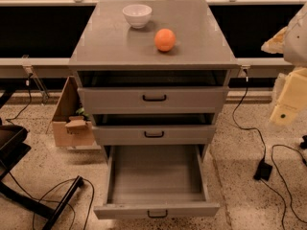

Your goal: Close bottom drawer

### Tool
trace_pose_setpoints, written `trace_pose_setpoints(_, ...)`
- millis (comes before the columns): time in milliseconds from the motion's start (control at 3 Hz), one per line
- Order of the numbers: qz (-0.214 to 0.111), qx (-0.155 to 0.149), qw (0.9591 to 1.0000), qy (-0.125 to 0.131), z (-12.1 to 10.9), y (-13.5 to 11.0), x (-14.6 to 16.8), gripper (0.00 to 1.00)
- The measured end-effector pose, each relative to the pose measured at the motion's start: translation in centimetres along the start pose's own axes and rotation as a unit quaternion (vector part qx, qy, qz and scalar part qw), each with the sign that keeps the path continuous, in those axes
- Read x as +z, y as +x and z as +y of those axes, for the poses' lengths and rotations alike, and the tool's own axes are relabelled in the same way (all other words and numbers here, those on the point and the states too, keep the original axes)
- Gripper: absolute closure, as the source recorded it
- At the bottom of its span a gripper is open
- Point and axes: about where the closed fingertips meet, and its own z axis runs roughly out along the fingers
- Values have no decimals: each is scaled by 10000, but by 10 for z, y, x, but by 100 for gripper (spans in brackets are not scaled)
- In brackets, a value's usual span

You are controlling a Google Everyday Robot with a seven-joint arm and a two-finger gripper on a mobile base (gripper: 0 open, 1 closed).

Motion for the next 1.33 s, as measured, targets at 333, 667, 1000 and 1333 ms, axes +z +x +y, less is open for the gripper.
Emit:
trace_pose_setpoints(333, 0, 0, 10000, 0, 0, 0, 0, 0)
trace_pose_setpoints(667, 93, 47, 9999, -94, 8, -1, 34, 0)
trace_pose_setpoints(1000, 363, 16, 9993, -97, 18, -17, 117, 0)
trace_pose_setpoints(1333, 676, -182, 9973, -201, 36, -26, 216, 0)
